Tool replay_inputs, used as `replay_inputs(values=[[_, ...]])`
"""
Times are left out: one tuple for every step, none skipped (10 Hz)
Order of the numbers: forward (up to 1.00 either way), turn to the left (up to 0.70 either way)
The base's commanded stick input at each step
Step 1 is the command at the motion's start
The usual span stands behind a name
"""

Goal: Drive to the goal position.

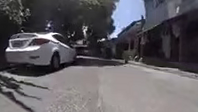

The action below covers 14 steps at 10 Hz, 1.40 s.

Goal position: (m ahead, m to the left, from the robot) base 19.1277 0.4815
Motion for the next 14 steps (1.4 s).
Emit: replay_inputs(values=[[1.0, 0.01], [1.0, 0.01], [1.0, 0.01], [1.0, 0.01], [1.0, 0.01], [1.0, 0.01], [1.0, 0.01], [1.0, 0.01], [1.0, 0.01], [1.0, 0.01], [1.0, 0.01], [1.0, 0.01], [1.0, -0.23], [1.0, -0.39]])
